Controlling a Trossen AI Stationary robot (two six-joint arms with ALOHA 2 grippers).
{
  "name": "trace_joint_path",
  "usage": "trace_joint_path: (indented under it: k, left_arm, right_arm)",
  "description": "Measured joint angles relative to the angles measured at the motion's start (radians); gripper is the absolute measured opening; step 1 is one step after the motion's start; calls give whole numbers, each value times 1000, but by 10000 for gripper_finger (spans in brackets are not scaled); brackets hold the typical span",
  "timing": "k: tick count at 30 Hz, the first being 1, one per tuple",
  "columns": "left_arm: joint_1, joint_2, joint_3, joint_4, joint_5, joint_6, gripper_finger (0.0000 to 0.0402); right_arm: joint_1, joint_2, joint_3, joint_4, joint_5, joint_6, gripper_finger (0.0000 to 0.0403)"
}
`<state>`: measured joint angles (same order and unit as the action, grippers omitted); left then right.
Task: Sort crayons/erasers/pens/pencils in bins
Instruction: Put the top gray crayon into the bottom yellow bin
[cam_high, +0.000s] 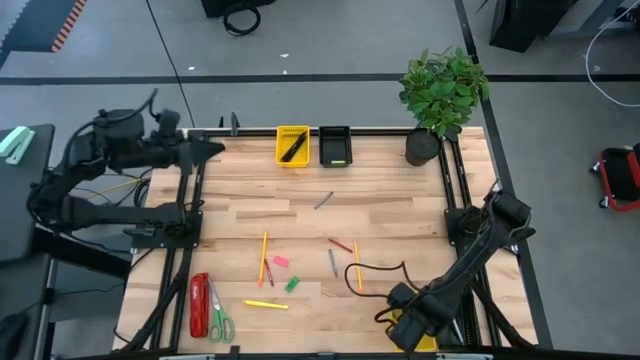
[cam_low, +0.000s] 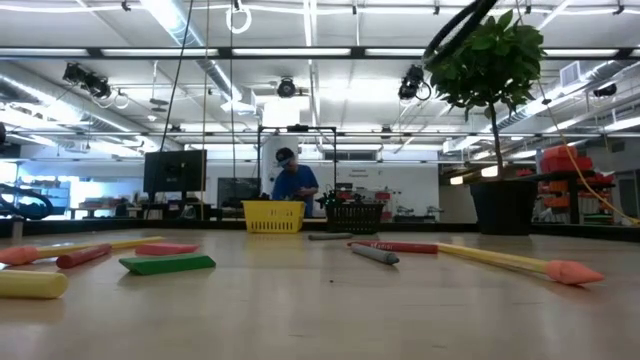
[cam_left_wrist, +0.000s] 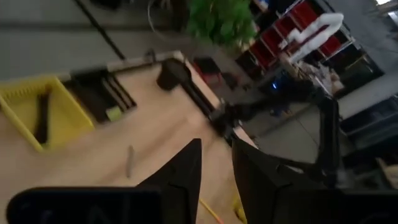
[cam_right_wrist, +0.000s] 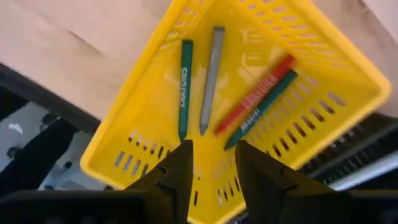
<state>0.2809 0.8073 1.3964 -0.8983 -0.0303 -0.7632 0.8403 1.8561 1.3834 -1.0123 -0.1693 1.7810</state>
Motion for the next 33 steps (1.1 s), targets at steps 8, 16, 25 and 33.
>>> trace_joint_path:
  k: [8, 16, 25, 33]
  left_arm:
    - [-50, 53, 0, -12, 41, -46, 95]
    - [-51, 101, 0, -10, 45, 0, 90]
    - [-48, 115, 0, -1, 92, 228, 86]
    - [-19, 128, 0, 70, 90, 252, 83]
  right_arm:
    - [-73, -150, 0, -42, 244, -25, 138]
    - [-299, -254, 0, 45, 379, -356, 136]
    - [-610, -245, 0, 227, 308, -1048, 136]
    - [-852, -226, -1, 359, 231, -1321, 136]
